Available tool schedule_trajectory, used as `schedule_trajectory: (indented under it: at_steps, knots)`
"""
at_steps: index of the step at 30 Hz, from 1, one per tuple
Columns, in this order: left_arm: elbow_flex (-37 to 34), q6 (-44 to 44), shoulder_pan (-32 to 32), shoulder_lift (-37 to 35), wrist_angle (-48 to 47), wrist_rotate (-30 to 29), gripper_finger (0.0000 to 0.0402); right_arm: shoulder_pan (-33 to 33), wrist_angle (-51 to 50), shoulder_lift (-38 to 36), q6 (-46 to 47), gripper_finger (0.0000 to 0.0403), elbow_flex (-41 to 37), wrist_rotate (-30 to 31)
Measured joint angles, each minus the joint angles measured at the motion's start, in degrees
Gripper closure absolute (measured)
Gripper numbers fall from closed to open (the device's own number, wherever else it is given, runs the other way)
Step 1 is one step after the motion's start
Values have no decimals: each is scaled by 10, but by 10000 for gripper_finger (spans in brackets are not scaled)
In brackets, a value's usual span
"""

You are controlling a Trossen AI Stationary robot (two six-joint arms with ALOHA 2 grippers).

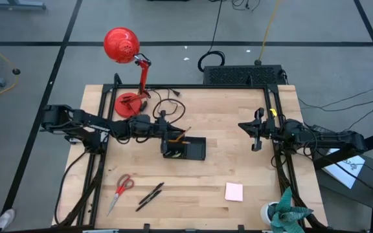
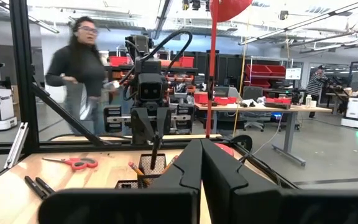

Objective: Pick and place office supplies into organizer
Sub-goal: Put the left pen into the top left section of the desk organizer

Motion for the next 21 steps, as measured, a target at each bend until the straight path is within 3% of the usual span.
schedule_trajectory:
  at_steps: [7,17,21]
  knots:
    - [0,-13,-13,3,-17,-19,366,0,0,0,0,403,0,0]
    - [0,9,-39,19,12,-103,366,0,-1,9,43,403,0,1]
    - [0,26,-38,35,49,-136,366,0,8,14,21,403,0,36]
